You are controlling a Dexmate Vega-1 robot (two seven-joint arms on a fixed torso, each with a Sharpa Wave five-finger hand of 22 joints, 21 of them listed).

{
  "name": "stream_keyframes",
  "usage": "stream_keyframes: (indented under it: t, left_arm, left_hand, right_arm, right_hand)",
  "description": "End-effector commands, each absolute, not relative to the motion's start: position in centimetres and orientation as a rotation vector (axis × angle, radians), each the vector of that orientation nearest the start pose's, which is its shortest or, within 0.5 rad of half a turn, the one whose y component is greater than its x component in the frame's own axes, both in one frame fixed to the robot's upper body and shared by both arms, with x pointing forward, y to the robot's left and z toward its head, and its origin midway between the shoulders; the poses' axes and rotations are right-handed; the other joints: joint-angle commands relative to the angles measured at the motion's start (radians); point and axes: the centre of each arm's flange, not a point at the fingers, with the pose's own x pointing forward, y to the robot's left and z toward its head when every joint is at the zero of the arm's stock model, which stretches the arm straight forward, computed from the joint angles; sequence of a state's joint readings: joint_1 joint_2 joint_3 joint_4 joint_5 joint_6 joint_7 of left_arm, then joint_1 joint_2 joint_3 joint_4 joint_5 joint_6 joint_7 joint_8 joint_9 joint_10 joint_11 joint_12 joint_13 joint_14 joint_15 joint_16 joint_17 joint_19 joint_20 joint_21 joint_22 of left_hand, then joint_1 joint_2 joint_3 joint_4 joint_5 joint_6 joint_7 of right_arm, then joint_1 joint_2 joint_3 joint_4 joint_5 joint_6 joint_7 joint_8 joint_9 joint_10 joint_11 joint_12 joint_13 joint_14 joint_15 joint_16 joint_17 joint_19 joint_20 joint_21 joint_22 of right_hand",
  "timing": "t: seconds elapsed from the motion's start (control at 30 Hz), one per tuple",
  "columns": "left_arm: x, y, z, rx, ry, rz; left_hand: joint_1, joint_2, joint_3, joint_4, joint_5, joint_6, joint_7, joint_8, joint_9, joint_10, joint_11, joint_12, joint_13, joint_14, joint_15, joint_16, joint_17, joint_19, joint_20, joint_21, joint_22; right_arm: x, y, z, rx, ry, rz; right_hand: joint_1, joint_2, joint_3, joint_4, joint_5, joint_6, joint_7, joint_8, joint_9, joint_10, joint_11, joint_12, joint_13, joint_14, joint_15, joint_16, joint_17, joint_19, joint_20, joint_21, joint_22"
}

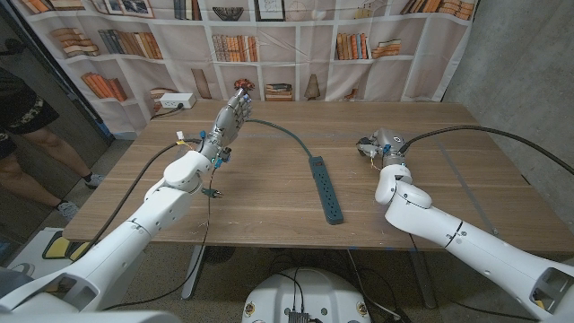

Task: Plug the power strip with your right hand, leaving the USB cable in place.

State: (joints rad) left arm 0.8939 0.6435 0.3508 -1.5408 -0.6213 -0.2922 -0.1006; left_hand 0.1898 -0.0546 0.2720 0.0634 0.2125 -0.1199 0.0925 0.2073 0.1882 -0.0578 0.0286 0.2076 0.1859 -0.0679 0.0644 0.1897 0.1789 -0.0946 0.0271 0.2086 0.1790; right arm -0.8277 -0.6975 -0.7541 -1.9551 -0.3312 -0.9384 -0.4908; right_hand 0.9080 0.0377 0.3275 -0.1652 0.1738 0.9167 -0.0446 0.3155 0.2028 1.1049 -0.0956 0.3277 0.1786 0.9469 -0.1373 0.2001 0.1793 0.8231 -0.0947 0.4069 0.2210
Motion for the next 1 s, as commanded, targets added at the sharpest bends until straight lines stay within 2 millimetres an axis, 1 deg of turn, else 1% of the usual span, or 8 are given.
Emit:
stream_keyframes:
  t: [0.03,0.23,0.43,0.67,0.83,0.87,1.0]
  left_arm:
    - [59.5,29.0,2.3,0.132,-0.728,-0.355]
    - [59.3,28.4,2.2,0.173,-0.738,-0.344]
    - [59.8,28.1,2.2,0.192,-0.73,-0.386]
    - [60.1,27.8,2.1,0.19,-0.746,-0.398]
    - [60.2,27.7,2.0,0.18,-0.749,-0.399]
    - [60.3,27.7,2.0,0.178,-0.748,-0.405]
    - [60.3,27.6,2.0,0.181,-0.757,-0.412]
  left_hand:
    - [0.002,0.005,-0.004,-0.001,0.0,0.008,0.001,0.006,0.002,0.008,-0.001,0.011,0.003,0.005,0.002,0.006,0.002,0.004,-0.001,0.009,0.004]
    - [0.005,0.007,-0.004,-0.001,0.0,0.024,0.002,0.01,0.002,0.021,-0.002,0.014,0.003,0.015,-0.001,0.007,0.002,0.006,-0.001,0.009,0.004]
    - [0.007,0.009,-0.005,-0.002,0.0,0.03,0.001,0.01,0.002,0.028,-0.001,0.015,0.003,0.019,-0.002,0.007,0.002,0.01,0.0,0.01,0.004]
    - [0.009,0.011,-0.005,-0.002,0.0,0.033,0.001,0.01,0.001,0.028,-0.001,0.014,0.003,0.021,-0.002,0.006,0.002,0.009,0.0,0.009,0.004]
    - [0.01,0.013,-0.005,-0.002,-0.001,0.033,0.0,0.009,0.001,0.029,-0.001,0.013,0.003,0.022,-0.003,0.006,0.002,0.01,0.002,0.009,0.004]
    - [0.01,0.013,-0.005,-0.001,-0.001,0.034,0.0,0.009,0.001,0.03,-0.001,0.013,0.003,0.022,-0.002,0.006,0.002,0.009,0.003,0.008,0.004]
    - [0.008,0.014,-0.006,0.0,-0.001,0.036,0.001,0.009,0.001,0.031,-0.002,0.013,0.003,0.023,-0.002,0.005,0.002,0.008,0.004,0.008,0.004]
  right_arm:
    - [54.8,-19.5,-2.5,-1.108,-0.391,-0.522]
    - [53.7,-18.7,-2.2,-1.123,-0.398,-0.53]
    - [51.9,-18.5,-1.9,-1.119,-0.386,-0.561]
    - [50.8,-18.4,-2.1,-1.121,-0.36,-0.577]
    - [49.9,-18.3,-2.0,-1.114,-0.352,-0.582]
    - [49.8,-18.3,-2.0,-1.116,-0.353,-0.579]
    - [49.3,-18.0,-2.1,-1.119,-0.349,-0.574]
  right_hand:
    - [0.067,0.056,0.013,0.009,-0.001,0.138,-0.125,0.008,0.001,0.105,-0.092,0.0,0.005,0.013,-0.082,-0.003,0.005,0.006,-0.08,0.009,0.005]
    - [0.068,0.056,0.013,0.01,-0.001,0.141,-0.123,0.008,0.001,0.106,-0.099,-0.004,0.005,0.015,-0.083,-0.004,0.005,0.003,-0.081,0.011,0.006]
    - [0.067,0.054,0.013,0.012,-0.002,0.143,-0.124,0.007,0.001,0.108,-0.1,-0.007,0.005,0.015,-0.082,-0.006,0.005,0.002,-0.08,0.013,0.006]
    - [0.069,0.054,0.013,0.013,-0.001,0.143,-0.124,0.006,0.001,0.109,-0.097,-0.01,0.005,0.015,-0.082,-0.007,0.005,0.0,-0.08,0.014,0.006]
    - [0.07,0.054,0.014,0.013,-0.001,0.144,-0.123,0.005,0.001,0.11,-0.1,-0.011,0.005,0.015,-0.083,-0.008,0.005,-0.001,-0.08,0.016,0.006]
    - [0.071,0.055,0.015,0.013,-0.001,0.144,-0.123,0.005,0.001,0.113,-0.096,-0.012,0.005,0.015,-0.083,-0.008,0.005,-0.001,-0.079,0.017,0.006]
    - [0.072,0.056,0.015,0.014,-0.001,0.144,-0.123,0.004,0.001,0.114,-0.095,-0.014,0.005,0.016,-0.083,-0.008,0.006,-0.003,-0.08,0.018,0.006]
